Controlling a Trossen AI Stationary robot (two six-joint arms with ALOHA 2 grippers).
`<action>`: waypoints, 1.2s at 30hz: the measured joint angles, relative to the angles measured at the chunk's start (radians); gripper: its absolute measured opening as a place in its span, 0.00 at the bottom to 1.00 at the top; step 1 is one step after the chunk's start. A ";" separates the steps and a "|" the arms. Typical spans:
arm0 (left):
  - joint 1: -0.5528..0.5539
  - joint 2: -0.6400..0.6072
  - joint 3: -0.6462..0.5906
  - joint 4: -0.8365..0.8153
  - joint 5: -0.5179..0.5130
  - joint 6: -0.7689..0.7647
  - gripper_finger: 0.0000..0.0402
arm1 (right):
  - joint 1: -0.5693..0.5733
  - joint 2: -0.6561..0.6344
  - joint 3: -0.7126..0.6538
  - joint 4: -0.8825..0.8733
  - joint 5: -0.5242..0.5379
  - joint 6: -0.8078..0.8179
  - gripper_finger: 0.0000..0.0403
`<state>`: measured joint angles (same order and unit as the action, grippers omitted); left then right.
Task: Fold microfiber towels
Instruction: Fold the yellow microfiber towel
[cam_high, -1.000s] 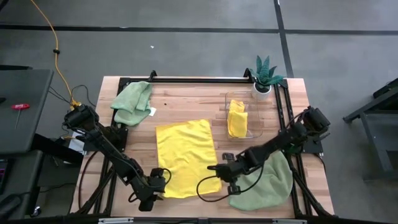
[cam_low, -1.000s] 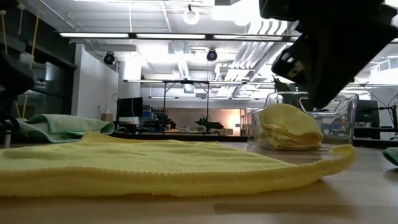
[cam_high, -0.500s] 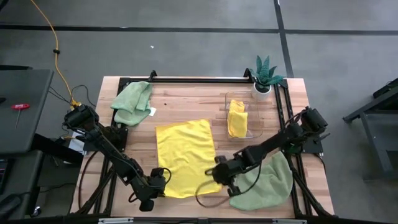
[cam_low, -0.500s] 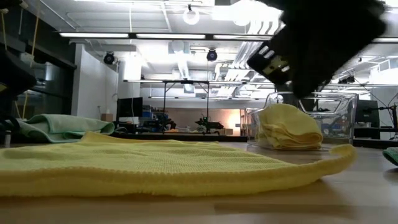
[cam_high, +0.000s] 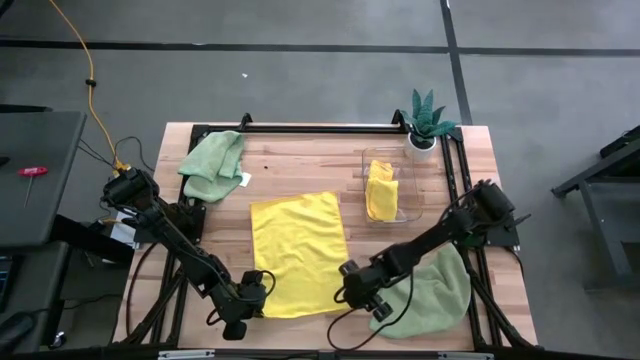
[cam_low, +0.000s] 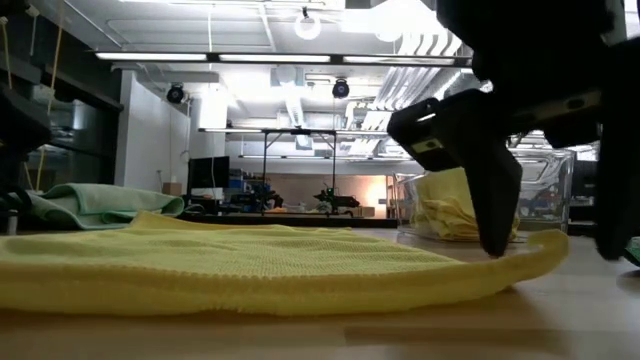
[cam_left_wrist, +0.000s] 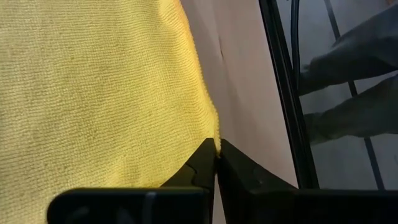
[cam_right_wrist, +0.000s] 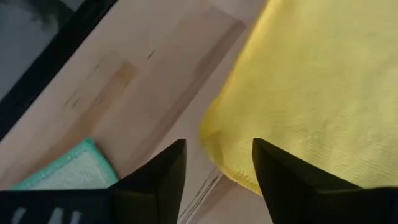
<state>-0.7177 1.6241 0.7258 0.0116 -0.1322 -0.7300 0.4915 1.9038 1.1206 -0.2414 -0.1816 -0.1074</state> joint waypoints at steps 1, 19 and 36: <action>0.000 0.000 0.000 0.000 0.000 0.000 0.00 | 0.000 0.004 0.000 0.001 -0.008 -0.014 0.44; 0.000 0.000 0.000 -0.010 0.000 -0.044 0.00 | 0.002 0.009 0.000 0.033 -0.040 -0.043 0.18; 0.006 -0.001 0.000 -0.016 0.023 -0.043 0.00 | 0.002 0.006 0.050 -0.076 -0.054 -0.015 0.01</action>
<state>-0.7119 1.6233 0.7254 -0.0042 -0.1095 -0.7732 0.4931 1.9098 1.1709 -0.3175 -0.2360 -0.1226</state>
